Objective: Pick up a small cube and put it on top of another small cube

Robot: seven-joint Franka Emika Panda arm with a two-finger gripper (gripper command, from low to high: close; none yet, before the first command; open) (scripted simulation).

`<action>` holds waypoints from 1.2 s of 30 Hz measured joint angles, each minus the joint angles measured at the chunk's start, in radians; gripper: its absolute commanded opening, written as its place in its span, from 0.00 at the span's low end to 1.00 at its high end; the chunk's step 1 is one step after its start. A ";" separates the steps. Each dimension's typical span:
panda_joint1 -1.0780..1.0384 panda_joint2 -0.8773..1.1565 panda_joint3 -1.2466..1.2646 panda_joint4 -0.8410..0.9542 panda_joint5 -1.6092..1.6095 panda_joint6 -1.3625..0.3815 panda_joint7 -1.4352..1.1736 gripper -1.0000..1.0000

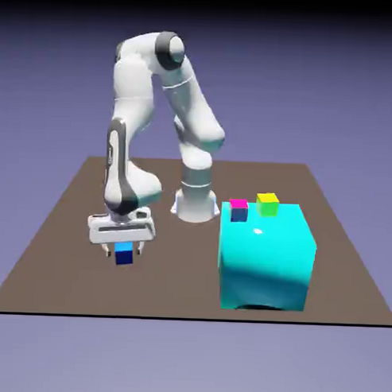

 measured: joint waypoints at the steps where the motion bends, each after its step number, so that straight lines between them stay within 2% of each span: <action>1: 0.002 -0.027 -0.005 -0.016 -0.040 -0.017 0.043 0.00; 14: 0.027 -0.349 -0.066 -0.204 -0.522 -0.221 0.563 0.00; 32: 0.565 -0.548 -0.024 0.214 -1.227 -0.968 -0.185 0.00; 36: 0.701 -0.634 -0.018 0.262 -1.246 -1.115 -0.159 0.00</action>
